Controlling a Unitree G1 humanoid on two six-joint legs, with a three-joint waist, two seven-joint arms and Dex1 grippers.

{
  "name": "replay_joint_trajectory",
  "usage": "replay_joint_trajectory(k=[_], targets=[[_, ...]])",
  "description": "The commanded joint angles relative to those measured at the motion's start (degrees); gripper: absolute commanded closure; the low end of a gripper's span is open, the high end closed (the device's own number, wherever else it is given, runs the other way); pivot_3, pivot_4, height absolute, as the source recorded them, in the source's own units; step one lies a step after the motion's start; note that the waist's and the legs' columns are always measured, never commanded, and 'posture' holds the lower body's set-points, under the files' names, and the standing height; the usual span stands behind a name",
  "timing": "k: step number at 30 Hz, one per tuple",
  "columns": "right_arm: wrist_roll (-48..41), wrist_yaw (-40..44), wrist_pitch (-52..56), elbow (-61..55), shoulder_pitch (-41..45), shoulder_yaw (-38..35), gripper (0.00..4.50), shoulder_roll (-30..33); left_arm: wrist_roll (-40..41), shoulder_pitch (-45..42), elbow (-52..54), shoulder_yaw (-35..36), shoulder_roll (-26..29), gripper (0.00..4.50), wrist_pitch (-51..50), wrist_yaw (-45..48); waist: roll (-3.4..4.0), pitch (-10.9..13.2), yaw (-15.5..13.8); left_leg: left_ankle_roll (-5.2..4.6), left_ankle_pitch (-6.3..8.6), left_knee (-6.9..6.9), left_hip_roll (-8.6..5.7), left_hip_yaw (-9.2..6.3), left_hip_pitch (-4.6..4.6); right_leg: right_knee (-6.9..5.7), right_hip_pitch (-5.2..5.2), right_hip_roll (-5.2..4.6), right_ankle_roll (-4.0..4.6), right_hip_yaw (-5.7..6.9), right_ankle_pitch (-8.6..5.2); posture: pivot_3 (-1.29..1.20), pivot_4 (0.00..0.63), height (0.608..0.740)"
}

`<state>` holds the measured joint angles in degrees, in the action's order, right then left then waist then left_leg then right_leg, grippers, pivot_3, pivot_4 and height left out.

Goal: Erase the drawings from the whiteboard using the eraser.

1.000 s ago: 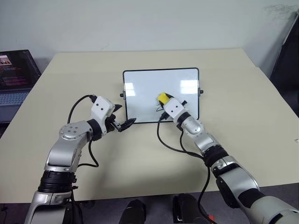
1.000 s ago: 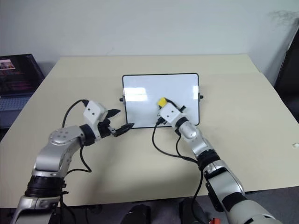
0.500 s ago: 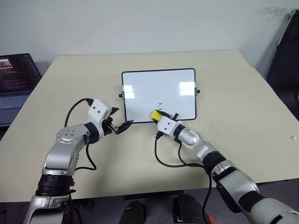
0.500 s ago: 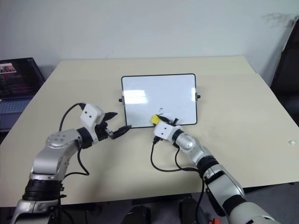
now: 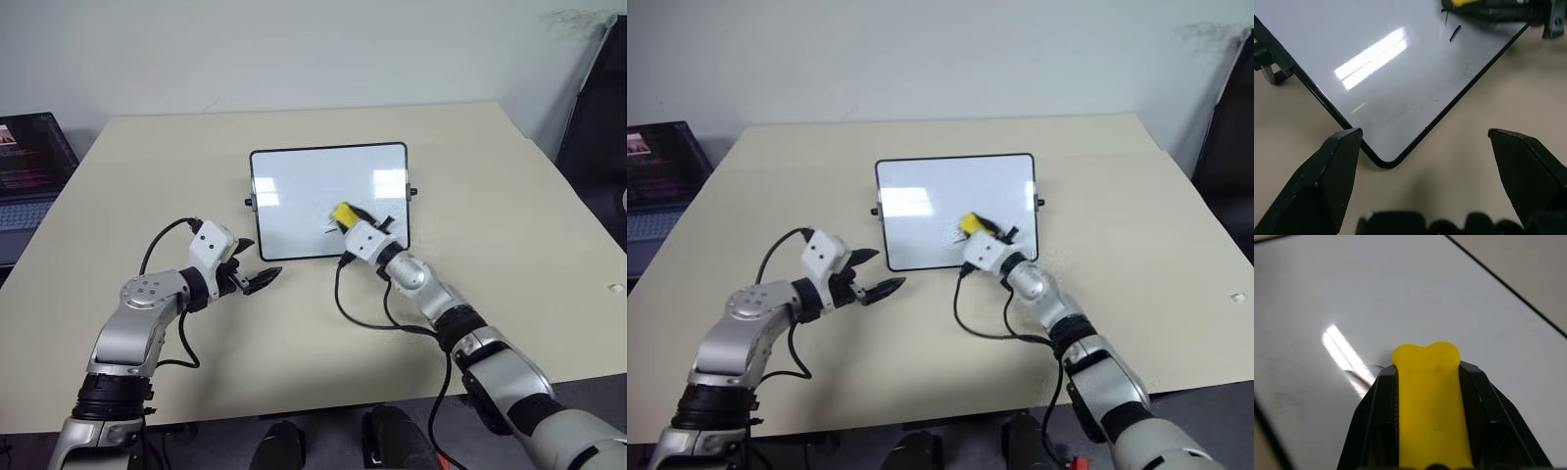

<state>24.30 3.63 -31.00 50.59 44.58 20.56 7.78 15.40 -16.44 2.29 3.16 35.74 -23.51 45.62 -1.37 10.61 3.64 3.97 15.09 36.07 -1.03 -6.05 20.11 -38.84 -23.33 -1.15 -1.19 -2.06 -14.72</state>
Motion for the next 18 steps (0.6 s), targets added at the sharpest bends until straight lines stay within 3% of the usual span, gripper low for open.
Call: replay_joint_trajectory(k=[1, 11, 18], targets=[[1.57, 1.67, -0.03, -3.23, -0.57, 2.13, 3.22, -0.69, 0.76, 0.06, 2.34, 0.59, 0.12, 0.0, 0.14, -0.01, 0.0, 0.0, -0.04, 0.0, 0.0, 0.0, -0.01, -0.01, 0.0, -0.01, 0.0, 0.0, 0.0, 0.01, 0.0, 0.0, 0.15, 0.74], [1.86, -3.97, 8.95, -4.35, 0.51, -1.55, 3.22, 3.57, 1.12, 1.18, 2.68, 0.9, 0.35, 0.0, 0.36, 0.31, 0.0, 0.0, -0.42, 0.01, -0.01, 0.04, -0.04, -0.05, 0.0, -0.03, 0.02, -0.01, -0.01, 0.03, 0.0, 0.0, 0.15, 0.74], [1.4, -2.16, 9.76, -6.52, -1.58, -0.85, 3.22, 4.2, 1.19, 1.32, 2.75, 0.56, 0.0, 0.0, 0.42, 0.23, -0.07, -0.04, -0.36, 0.0, -0.01, 0.06, -0.04, -0.03, -0.09, -0.04, 0.09, 0.0, -0.19, 0.0, -0.1, 0.0, 0.15, 0.74]])
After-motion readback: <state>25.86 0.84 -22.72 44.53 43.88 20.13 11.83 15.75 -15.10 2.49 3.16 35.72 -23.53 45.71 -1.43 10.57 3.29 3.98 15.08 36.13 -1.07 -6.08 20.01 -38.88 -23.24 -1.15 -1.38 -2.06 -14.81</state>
